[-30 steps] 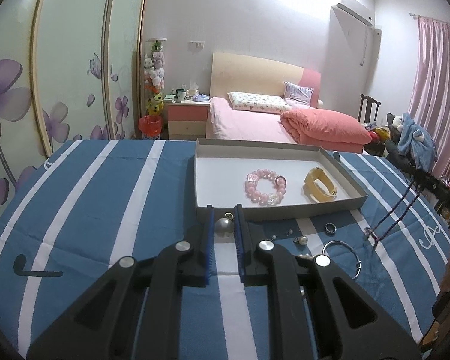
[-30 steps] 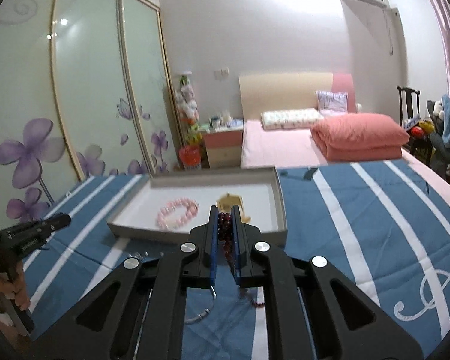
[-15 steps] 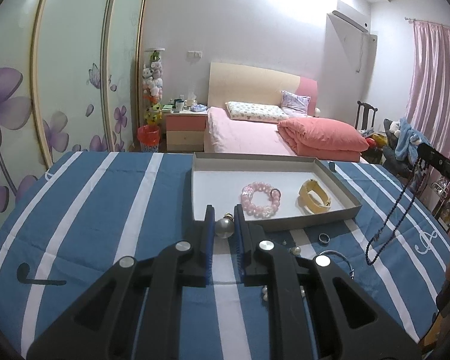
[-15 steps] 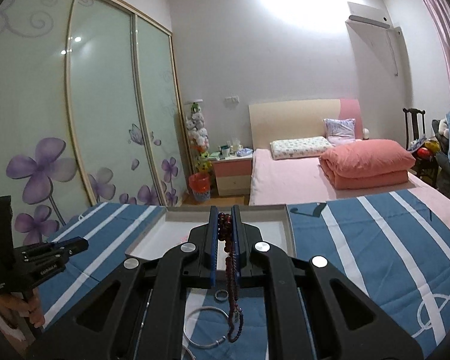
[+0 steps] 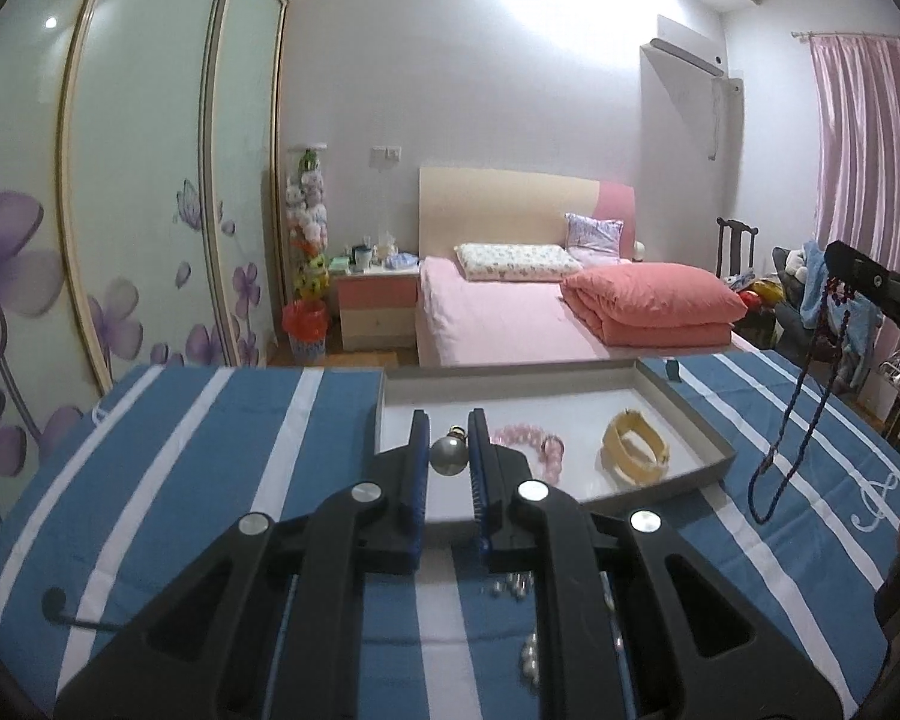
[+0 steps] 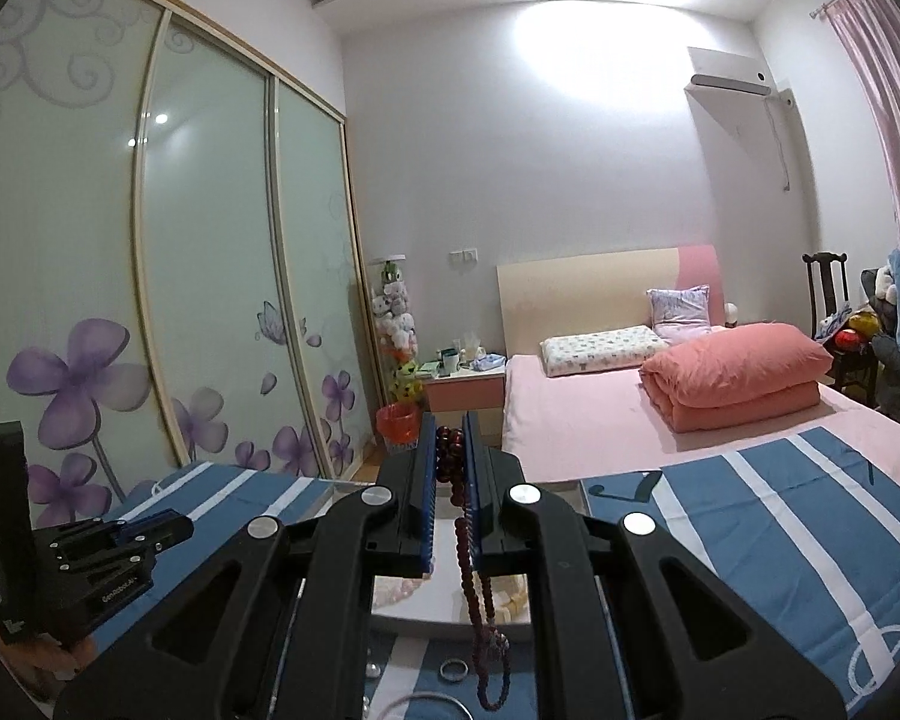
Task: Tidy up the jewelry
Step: 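Lift the red bead bracelet with the right gripper and drop it into the watch in the tray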
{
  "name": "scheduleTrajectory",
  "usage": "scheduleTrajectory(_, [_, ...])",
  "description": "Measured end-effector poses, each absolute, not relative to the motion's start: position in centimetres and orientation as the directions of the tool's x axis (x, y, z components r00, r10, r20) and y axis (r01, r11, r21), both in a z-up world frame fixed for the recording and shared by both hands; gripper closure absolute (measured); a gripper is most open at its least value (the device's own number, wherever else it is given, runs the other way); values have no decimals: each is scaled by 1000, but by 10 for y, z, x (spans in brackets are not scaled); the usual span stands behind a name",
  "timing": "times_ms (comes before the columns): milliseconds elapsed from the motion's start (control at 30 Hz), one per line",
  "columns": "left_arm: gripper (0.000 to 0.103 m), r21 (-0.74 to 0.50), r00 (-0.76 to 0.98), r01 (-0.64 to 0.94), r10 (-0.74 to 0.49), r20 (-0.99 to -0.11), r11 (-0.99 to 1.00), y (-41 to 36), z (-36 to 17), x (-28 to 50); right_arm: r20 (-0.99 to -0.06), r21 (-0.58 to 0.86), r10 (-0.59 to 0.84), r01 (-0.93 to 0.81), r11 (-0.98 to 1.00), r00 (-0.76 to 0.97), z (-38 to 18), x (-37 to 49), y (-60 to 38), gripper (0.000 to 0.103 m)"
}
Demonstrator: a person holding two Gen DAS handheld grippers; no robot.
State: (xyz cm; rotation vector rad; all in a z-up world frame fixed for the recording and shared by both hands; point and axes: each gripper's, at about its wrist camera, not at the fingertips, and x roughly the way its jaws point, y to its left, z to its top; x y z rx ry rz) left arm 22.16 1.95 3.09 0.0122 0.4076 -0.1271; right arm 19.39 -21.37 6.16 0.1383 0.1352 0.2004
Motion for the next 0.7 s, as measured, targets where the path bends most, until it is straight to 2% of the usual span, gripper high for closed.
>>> scheduleTrajectory(300, [89, -3, 923, 137, -128, -362, 991, 0, 37, 265, -100, 129, 218, -205, 970, 971, 63, 215, -207, 94])
scheduleTrajectory(700, [89, 0, 915, 137, -126, -384, 991, -17, 23, 320, -125, 131, 234, -218, 967, 964, 50, 258, -207, 94])
